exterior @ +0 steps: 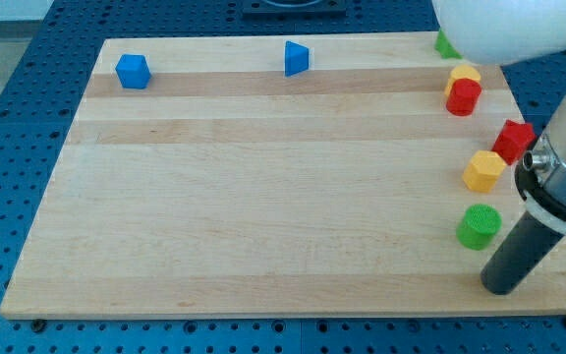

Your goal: Move the green circle to the horizontal left of the yellow hexagon

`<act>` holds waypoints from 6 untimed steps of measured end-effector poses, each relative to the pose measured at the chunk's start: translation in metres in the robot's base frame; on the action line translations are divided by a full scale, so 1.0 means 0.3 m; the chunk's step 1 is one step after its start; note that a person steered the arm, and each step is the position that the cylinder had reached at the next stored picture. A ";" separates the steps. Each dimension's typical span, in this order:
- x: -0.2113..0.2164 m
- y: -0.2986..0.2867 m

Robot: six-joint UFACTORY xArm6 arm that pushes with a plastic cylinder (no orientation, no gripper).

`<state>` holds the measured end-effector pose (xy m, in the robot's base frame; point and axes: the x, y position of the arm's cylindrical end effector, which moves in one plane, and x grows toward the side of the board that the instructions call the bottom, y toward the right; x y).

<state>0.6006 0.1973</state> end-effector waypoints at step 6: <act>-0.225 -0.052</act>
